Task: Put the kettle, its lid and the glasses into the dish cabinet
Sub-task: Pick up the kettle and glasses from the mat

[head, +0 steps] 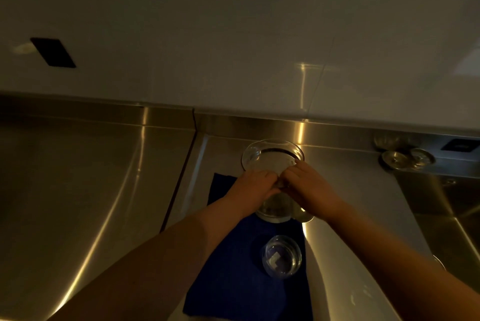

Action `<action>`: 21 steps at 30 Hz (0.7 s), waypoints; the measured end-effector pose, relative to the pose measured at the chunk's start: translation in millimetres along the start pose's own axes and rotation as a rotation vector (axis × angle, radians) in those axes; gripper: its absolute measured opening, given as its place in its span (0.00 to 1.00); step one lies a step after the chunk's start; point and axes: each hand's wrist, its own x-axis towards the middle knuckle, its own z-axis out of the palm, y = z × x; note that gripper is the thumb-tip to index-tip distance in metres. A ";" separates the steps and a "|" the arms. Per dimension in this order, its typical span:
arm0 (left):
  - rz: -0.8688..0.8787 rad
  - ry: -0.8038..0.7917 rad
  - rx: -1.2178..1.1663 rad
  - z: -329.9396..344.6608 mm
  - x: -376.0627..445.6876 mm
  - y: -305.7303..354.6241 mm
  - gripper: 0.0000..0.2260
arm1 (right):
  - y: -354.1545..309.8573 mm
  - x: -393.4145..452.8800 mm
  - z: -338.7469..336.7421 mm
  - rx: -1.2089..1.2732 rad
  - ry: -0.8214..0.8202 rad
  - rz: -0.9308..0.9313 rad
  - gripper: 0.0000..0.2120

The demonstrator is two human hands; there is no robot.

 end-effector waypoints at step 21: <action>0.018 0.038 0.165 35.0 -22.7 38.9 0.13 | -4.9 -49.5 12.7 -0.098 -0.082 0.115 0.06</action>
